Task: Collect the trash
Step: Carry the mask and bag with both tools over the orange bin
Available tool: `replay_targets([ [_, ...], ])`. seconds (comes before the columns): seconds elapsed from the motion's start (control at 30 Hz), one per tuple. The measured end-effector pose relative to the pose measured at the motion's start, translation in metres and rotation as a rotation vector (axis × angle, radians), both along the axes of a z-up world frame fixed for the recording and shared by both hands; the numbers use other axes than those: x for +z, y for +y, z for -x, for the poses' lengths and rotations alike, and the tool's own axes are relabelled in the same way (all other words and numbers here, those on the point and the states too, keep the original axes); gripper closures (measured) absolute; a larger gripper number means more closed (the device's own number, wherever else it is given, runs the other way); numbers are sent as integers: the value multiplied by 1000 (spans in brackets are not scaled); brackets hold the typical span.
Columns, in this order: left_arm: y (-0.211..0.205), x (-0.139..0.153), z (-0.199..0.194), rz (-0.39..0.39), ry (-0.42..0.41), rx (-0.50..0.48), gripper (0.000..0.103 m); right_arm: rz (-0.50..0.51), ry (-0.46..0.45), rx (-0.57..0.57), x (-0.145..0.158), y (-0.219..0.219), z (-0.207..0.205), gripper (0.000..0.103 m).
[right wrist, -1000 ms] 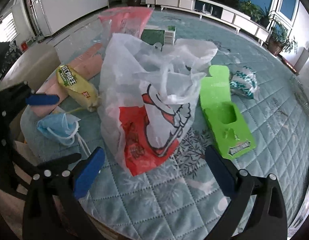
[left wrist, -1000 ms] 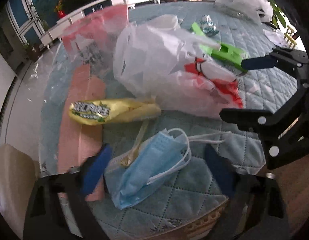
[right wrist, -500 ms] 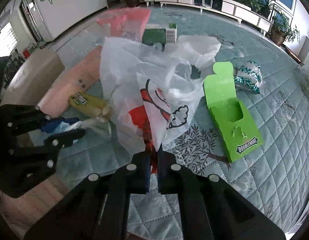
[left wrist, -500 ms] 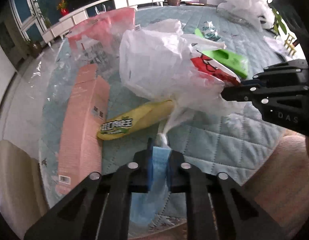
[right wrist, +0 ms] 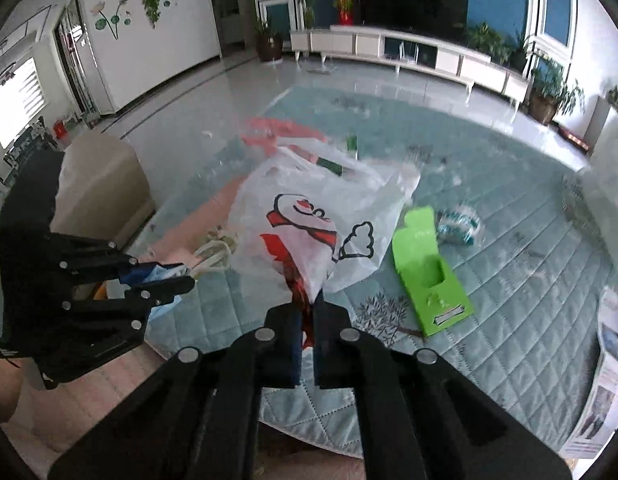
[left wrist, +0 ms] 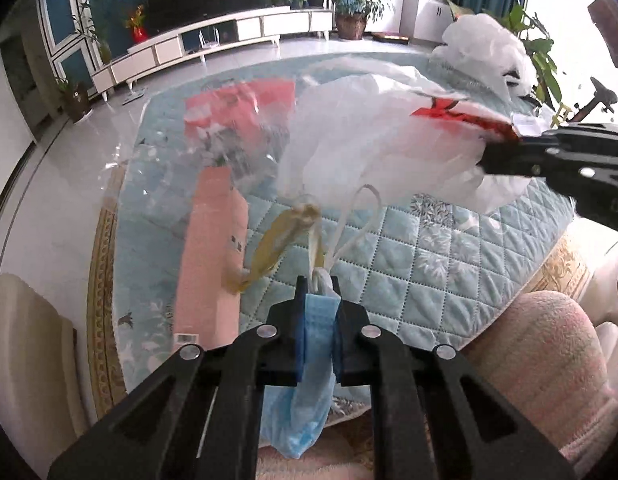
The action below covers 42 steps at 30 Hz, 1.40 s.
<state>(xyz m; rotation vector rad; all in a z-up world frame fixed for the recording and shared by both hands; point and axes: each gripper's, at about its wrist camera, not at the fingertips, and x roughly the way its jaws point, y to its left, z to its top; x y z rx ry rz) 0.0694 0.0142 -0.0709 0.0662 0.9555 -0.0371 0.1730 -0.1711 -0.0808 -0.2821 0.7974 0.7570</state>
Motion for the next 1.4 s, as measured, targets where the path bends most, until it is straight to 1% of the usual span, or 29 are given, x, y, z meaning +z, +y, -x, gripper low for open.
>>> replay_targets([
  [0.1,-1,4,0,6,7,-5,89,2,-35,-1,11,1,10,99],
  [0.17,3,3,-1,-5,10,-1,88,13,-49,-18,11,1,15,99],
  [0.2,4,3,-1,2,10,0,89,13,-48,-25,11,0,16,99],
  [0.27,12,9,4,41,-6,6,89,-3,-38,-30,12,-3,18,99],
  [0.33,13,15,9,41,-26,8,89,-7,-49,-32,15,-5,22,99],
  [0.47,14,22,14,40,-40,13,89,-6,-64,-27,23,-6,29,99],
  [0.6,19,39,25,50,-75,21,89,-14,-96,-14,36,-5,36,99],
  [0.7,27,54,35,77,-96,26,89,-28,-122,10,49,1,46,99],
  [0.87,39,74,53,51,-132,37,88,-47,-152,55,64,22,63,99],
  [1.0,52,84,68,32,-148,61,88,-52,-162,107,69,42,78,99],
  [1.07,61,86,77,24,-153,77,88,-64,-156,148,71,53,87,99],
  [1.17,79,87,96,9,-156,111,88,-56,-154,214,69,78,104,99],
  [1.3,112,81,128,-1,-144,187,88,-51,-139,309,62,112,125,99],
  [1.4,140,72,158,-6,-122,260,88,-52,-108,413,53,145,144,99],
])
